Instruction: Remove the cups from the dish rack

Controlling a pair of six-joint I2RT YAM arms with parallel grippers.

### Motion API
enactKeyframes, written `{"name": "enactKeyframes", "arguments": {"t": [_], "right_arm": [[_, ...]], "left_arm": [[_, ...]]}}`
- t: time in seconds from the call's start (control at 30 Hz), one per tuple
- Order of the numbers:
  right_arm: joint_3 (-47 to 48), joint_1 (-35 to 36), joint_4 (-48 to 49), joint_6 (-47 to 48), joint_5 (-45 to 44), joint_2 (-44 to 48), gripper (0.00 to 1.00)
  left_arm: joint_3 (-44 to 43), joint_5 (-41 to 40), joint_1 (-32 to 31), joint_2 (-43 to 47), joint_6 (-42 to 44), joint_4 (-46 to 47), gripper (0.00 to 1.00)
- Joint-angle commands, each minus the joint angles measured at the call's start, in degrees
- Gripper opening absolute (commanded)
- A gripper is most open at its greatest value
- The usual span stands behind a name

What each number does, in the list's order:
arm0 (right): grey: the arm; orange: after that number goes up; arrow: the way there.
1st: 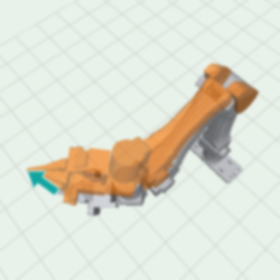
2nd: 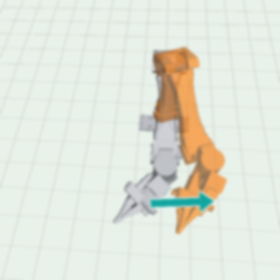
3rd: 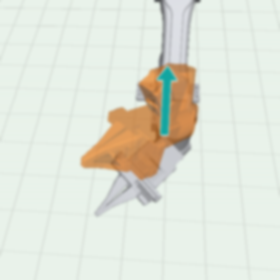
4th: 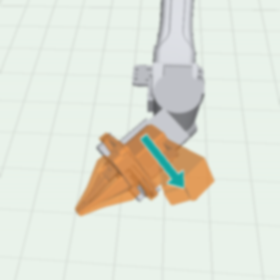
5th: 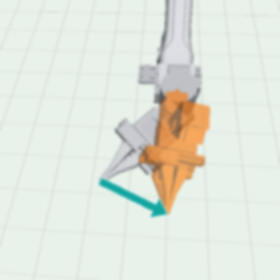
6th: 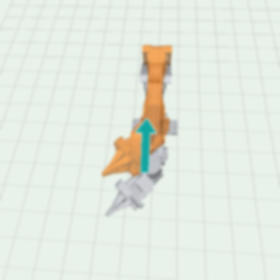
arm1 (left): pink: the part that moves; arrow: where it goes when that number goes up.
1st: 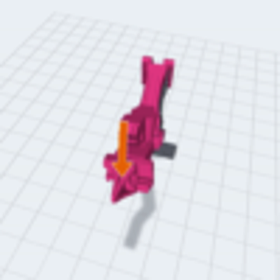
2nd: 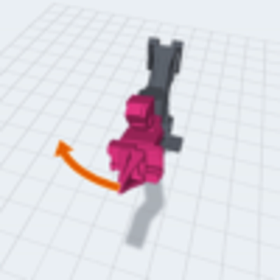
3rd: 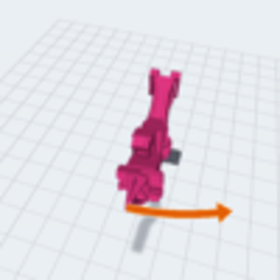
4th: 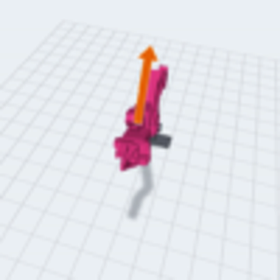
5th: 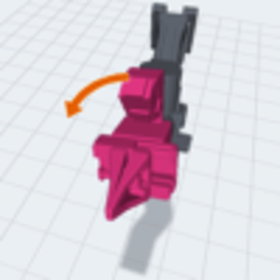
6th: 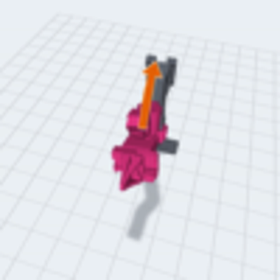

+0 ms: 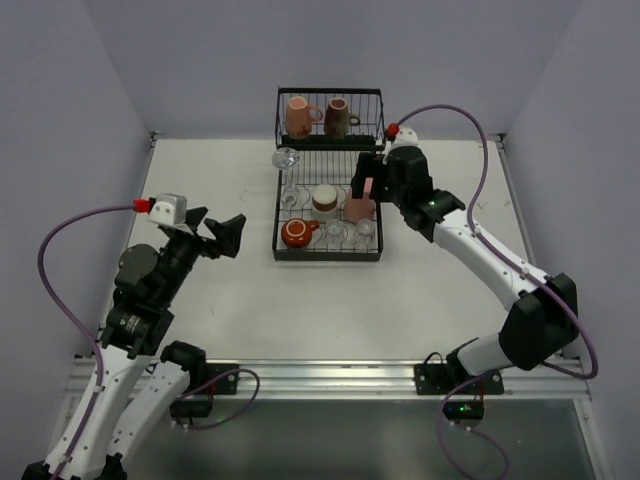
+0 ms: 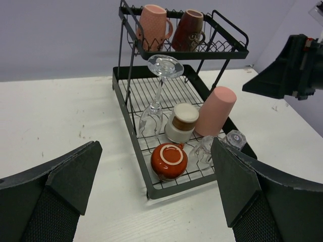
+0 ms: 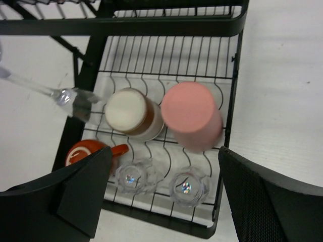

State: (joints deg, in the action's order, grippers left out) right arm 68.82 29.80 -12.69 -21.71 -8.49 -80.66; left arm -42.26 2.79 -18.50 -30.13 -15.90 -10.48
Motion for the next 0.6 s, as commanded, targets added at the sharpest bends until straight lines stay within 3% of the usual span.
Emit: {"name": "enactKeyframes", "arguments": {"t": [0.0,0.17,0.57], "right_arm": [[6.40,-0.71,-1.46,1.15,-6.27,-5.36,0.89],[8.96,-0.80,-1.11,0.88,-10.31,-11.00,0.89],[11.34,-0.80,2.49,2.02,-9.25,-19.43,0.85]], "left_arm": [[1.21,-1.65,0.04,0.60,-0.18,0.46,1.00],[1.04,-0.15,0.04,-0.54,-0.27,0.37,1.00],[1.04,0.82,0.04,-1.33,-0.53,0.55,1.00]]}}
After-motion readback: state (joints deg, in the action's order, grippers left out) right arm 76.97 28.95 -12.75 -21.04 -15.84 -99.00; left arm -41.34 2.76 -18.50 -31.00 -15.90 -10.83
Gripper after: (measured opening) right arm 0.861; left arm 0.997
